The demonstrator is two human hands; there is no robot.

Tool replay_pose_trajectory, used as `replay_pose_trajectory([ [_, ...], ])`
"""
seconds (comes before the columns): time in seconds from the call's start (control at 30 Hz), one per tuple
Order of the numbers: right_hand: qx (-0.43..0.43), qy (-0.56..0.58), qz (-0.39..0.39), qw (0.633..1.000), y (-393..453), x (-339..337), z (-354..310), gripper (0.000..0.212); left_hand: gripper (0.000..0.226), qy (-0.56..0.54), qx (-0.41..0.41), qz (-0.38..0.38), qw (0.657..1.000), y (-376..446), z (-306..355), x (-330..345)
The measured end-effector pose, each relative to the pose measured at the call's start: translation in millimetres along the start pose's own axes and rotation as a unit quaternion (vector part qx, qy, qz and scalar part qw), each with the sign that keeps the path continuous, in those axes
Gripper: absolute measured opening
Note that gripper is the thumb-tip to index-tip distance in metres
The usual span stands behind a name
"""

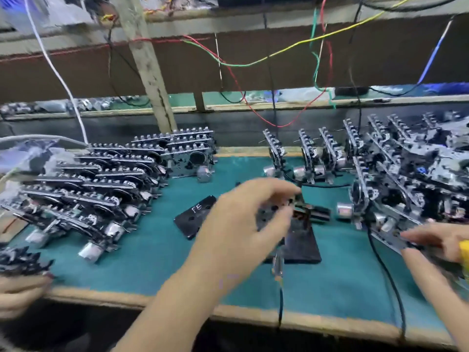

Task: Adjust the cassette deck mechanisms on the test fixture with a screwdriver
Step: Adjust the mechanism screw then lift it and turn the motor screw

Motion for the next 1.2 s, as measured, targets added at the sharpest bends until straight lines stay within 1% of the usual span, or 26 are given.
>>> replay_pose_trajectory([
  [0.07,0.010,0.033,-0.024,0.999,5,14,-21,0.037,0.023,0.082,-0.079,0.054,0.992,11,-40,-44],
  [0.1,0.015,0.050,-0.037,0.998,11,22,-39,0.036,0.023,0.136,-0.121,0.060,0.981,17,-61,-61],
  [0.13,0.002,0.059,-0.040,0.997,21,32,-63,0.033,0.024,0.187,-0.162,0.059,0.967,23,-82,-75],
  [0.2,-0.054,0.062,-0.058,0.995,45,53,-110,0.027,0.027,0.278,-0.210,0.041,0.936,35,-118,-94],
  [0.27,-0.095,0.062,-0.133,0.985,74,83,-154,0.027,0.031,0.340,-0.220,0.014,0.914,49,-144,-100],
  [0.33,-0.131,0.026,-0.210,0.968,105,120,-185,0.027,0.036,0.389,-0.216,-0.014,0.895,61,-162,-97],
  [0.4,-0.153,-0.014,-0.257,0.954,136,161,-207,0.028,0.039,0.430,-0.202,-0.035,0.880,70,-175,-90],
  [0.47,-0.158,-0.044,-0.277,0.947,165,202,-218,0.025,0.039,0.458,-0.180,-0.041,0.869,75,-183,-84],
  [0.53,-0.159,-0.071,-0.280,0.944,188,238,-218,0.023,0.040,0.461,-0.165,-0.025,0.872,79,-191,-83],
  [0.63,-0.151,-0.115,-0.272,0.943,209,271,-211,0.027,0.046,0.415,-0.168,0.025,0.894,79,-198,-86],
  [0.7,-0.165,-0.149,-0.256,0.941,213,280,-207,0.032,0.044,0.377,-0.170,0.057,0.909,77,-199,-90],
  [0.77,-0.185,-0.158,-0.248,0.938,214,277,-205,0.034,0.043,0.353,-0.162,0.072,0.919,76,-195,-94],
  [0.83,-0.208,-0.150,-0.254,0.933,212,265,-203,0.033,0.038,0.344,-0.117,0.058,0.930,75,-185,-95],
  [0.9,-0.209,-0.129,-0.258,0.934,207,244,-196,0.038,0.031,0.333,-0.044,0.047,0.941,72,-169,-96],
  [0.97,-0.166,-0.073,-0.274,0.944,202,216,-188,0.053,0.029,0.323,0.055,0.060,0.943,69,-147,-97],
  [1.03,-0.098,-0.032,-0.307,0.946,197,187,-183,0.072,0.024,0.316,0.173,0.081,0.929,64,-115,-93],
  [1.07,-0.073,-0.035,-0.325,0.942,194,173,-180,0.075,0.024,0.311,0.233,0.092,0.917,60,-98,-89],
  [1.13,-0.033,-0.036,-0.364,0.930,187,148,-170,0.069,0.032,0.296,0.313,0.127,0.893,52,-68,-79],
  [1.17,-0.016,-0.023,-0.383,0.923,183,138,-164,0.064,0.033,0.282,0.330,0.146,0.889,48,-56,-75],
  [1.2,-0.006,-0.006,-0.396,0.918,177,129,-159,0.059,0.031,0.262,0.334,0.159,0.892,45,-47,-72],
])
Point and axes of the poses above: each hand's wrist, its own y-axis towards the middle knuckle, its own x-axis out of the palm, z = x × y, the point moved 4 cm from there along y, towards the middle knuckle, and after that the axes turned 5 degrees about y, right-handed, at the moved point
